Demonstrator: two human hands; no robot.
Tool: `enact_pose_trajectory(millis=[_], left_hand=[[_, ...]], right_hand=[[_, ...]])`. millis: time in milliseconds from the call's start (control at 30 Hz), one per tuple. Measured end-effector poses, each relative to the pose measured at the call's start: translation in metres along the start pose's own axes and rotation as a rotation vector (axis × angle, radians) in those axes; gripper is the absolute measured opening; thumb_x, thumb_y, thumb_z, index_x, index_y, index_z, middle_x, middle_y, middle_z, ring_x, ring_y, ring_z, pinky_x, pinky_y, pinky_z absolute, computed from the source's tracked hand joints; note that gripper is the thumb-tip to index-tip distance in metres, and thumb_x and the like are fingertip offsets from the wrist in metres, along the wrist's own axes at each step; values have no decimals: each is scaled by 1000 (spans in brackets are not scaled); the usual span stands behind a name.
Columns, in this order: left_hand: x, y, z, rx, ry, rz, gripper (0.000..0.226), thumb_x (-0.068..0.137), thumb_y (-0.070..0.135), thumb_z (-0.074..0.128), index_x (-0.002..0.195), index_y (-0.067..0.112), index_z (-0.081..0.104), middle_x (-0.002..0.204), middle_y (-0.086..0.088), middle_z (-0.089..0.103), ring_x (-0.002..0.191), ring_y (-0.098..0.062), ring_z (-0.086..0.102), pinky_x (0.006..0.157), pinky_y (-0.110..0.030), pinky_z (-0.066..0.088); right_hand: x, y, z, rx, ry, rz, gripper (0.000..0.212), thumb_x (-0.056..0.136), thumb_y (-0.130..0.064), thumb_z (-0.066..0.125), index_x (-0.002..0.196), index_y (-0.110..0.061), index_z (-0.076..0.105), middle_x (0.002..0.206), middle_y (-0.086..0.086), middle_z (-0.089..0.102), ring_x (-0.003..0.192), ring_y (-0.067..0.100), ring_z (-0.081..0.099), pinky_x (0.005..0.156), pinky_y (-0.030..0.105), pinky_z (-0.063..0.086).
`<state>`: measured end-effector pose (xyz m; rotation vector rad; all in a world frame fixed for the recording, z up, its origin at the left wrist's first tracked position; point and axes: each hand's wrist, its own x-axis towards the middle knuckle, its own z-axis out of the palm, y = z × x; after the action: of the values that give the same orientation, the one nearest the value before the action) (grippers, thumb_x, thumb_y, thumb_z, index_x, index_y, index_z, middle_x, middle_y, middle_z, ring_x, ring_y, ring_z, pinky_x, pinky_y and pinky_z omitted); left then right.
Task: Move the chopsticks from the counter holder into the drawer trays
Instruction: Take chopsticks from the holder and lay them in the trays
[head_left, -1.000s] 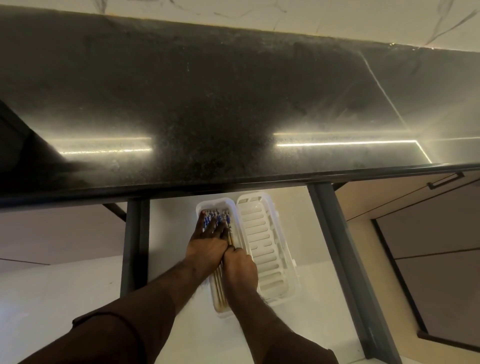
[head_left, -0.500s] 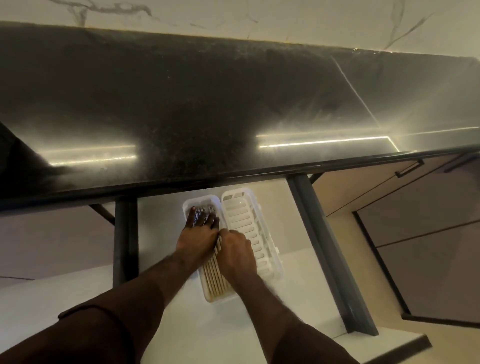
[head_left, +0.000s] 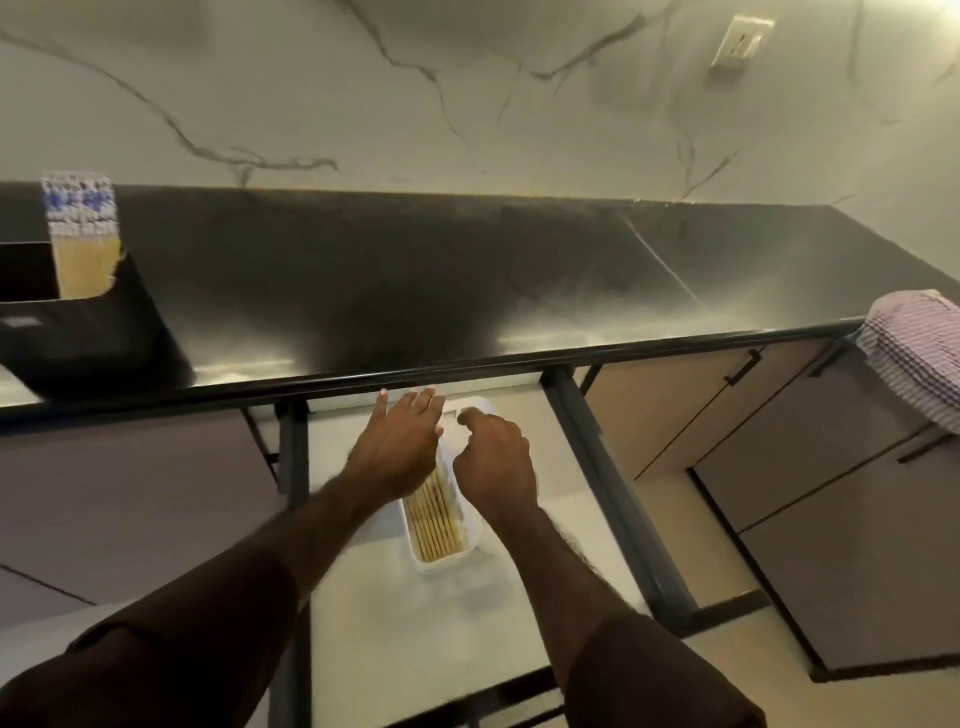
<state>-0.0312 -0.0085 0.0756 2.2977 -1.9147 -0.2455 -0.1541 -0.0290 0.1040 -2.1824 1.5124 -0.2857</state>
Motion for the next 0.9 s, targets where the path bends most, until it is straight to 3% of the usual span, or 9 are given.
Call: enact_pose_trajectory(millis=[267,367,600,733,900], left_hand=[[-96,-15,-100,-177,291,49,51,102,24,36,151,16,22,160,-4,19,147,-22,20,118,-43,10],[-119,-38,-139,-195,390,34,51,101,23,38,150,15,25,159,-6,22,146,-22,23,118,-43,13],[-172,-120,-210,-263,602,1,51,99,21,45,147,13,32,156,-8,30,144,-20,28,118,-44,21],[-198,-190,-237,-284,634,-24,51,97,16,49,146,9,36,154,-10,34,141,-23,33,114,-35,23],[-217,-280,-264,-288,606,-38,53,96,12,47,147,10,33,155,-8,31,144,-20,28,118,-45,24]], right_hand=[[-67,-75,-55,88,220,-181,42,91,-20,64,132,-17,56,133,5,62,118,23,59,101,37,49],[-81,-113,-70,132,324,-286,38,90,-9,60,127,-15,60,125,5,66,113,22,62,96,33,50],[-97,-232,-66,196,497,-487,31,90,-8,56,118,-13,66,114,3,71,104,17,66,93,25,47],[-100,-310,-38,236,513,-552,30,89,-7,56,117,-12,67,113,3,72,103,17,66,93,25,46],[-92,-397,2,261,460,-541,32,90,-11,61,121,-14,64,117,3,70,102,13,65,85,14,42]])
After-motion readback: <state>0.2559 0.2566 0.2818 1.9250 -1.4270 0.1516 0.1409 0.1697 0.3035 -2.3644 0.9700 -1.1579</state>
